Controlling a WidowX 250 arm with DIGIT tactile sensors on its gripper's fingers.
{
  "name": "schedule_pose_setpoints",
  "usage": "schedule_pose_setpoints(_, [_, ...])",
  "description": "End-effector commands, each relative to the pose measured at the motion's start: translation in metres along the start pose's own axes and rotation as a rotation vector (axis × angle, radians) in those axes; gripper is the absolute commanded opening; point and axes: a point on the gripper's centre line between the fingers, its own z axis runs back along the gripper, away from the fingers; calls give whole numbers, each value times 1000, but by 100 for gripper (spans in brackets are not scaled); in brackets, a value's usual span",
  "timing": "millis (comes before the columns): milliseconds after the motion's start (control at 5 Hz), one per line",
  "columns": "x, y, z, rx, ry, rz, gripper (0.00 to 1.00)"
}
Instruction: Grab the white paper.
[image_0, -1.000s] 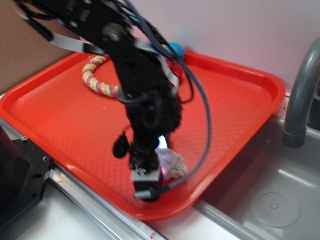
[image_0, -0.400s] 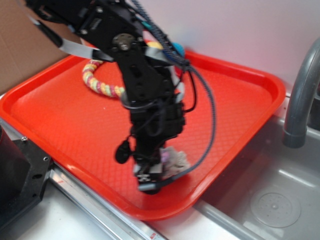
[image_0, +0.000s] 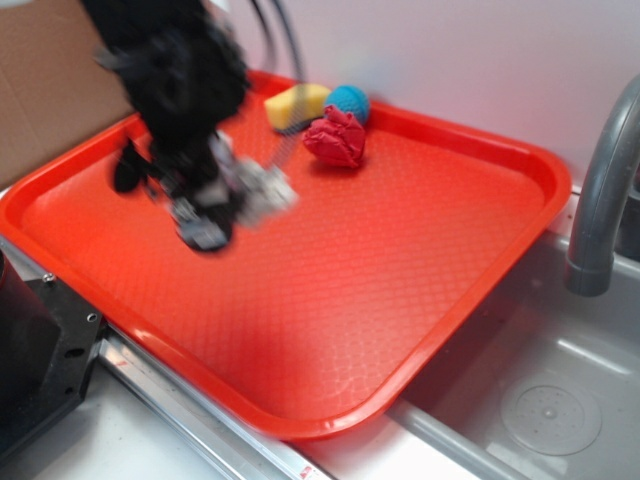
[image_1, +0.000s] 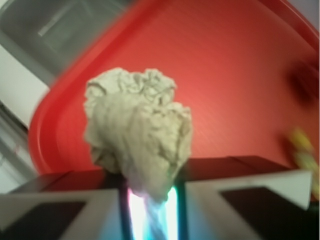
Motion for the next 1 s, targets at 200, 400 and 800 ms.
schedule_pose_setpoints(200, [-51,52,102,125,167,672,0])
schedule_pose_setpoints(400, [-60,60,129,160,188,921,0])
schedule_pose_setpoints(800, [-52,59,125,210,178,941,0])
